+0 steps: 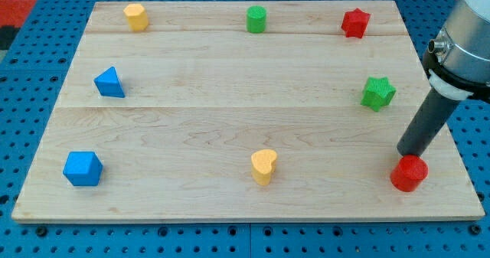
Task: Move the green star to the center
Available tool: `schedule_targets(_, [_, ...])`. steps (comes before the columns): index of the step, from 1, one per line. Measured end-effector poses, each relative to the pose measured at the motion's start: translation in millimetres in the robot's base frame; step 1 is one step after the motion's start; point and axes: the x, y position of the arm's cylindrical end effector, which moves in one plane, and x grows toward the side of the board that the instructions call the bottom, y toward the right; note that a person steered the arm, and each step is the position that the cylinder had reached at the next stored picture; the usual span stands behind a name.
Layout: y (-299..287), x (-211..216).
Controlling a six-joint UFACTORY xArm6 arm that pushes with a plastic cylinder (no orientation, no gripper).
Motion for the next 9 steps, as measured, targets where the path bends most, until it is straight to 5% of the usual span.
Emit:
schedule_targets(6, [-3, -41])
schedule_targets(9, [-41, -115])
